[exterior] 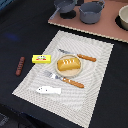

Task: Interact with the objects in diverse but meaningful ways.

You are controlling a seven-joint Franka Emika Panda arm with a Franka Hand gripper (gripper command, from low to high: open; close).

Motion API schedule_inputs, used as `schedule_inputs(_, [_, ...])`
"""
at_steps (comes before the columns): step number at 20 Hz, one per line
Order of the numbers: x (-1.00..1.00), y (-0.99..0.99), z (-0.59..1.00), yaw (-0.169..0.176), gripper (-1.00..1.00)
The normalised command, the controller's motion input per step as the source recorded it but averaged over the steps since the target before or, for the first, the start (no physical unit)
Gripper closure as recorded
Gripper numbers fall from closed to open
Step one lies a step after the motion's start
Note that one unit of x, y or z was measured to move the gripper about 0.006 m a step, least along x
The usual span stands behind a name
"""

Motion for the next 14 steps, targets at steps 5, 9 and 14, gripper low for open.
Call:
schedule_inputs(5, [0.74, 0.35, 0.43, 0.032, 1.00])
schedule_inputs(9, [0.58, 0.06, 0.47, 0.096, 1.00])
schedule_inputs(14, [0.28, 0.00, 0.43, 0.182, 1.00])
